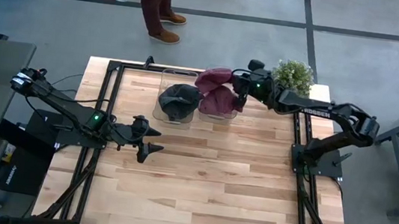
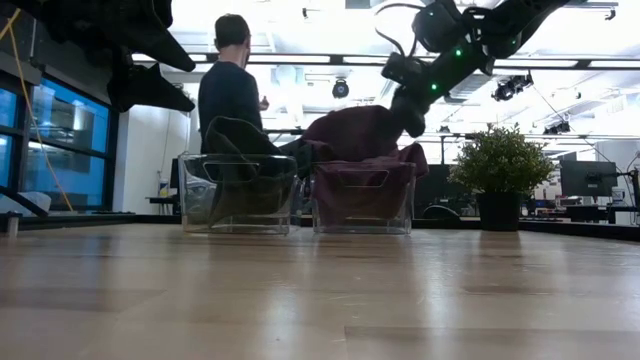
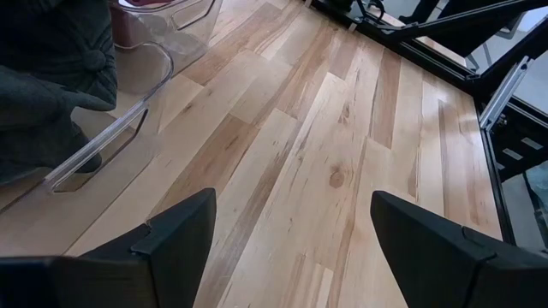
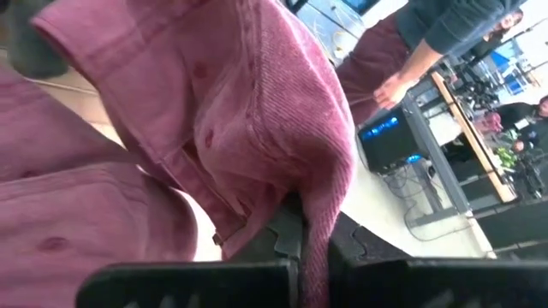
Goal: Pick & Place hat
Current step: Put the red cap into the right transparent bin
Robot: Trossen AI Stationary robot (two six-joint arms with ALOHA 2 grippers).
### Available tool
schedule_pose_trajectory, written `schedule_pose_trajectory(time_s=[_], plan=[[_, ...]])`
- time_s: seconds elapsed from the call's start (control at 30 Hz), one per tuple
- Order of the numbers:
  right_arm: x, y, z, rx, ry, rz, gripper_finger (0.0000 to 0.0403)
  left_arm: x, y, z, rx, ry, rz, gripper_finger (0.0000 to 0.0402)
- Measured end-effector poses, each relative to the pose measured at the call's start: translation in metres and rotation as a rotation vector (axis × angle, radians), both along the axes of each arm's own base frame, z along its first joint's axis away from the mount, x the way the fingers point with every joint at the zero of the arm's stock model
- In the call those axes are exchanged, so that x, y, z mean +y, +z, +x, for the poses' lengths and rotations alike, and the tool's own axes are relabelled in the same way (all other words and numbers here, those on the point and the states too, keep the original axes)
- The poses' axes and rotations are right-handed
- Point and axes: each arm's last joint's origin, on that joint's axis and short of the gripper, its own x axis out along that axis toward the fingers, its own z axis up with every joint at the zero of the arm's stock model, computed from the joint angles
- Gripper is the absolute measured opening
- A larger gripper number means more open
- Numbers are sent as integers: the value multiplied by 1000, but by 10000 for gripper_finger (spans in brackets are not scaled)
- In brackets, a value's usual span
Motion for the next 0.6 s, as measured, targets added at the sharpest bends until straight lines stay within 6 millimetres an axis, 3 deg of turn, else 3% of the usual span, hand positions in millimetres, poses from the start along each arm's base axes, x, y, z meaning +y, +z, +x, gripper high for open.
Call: schedule_pose_trajectory(time_s=[0.6], plan=[[5,-41,22,142,6,42,0,0,0,0,0,0,0,302]])
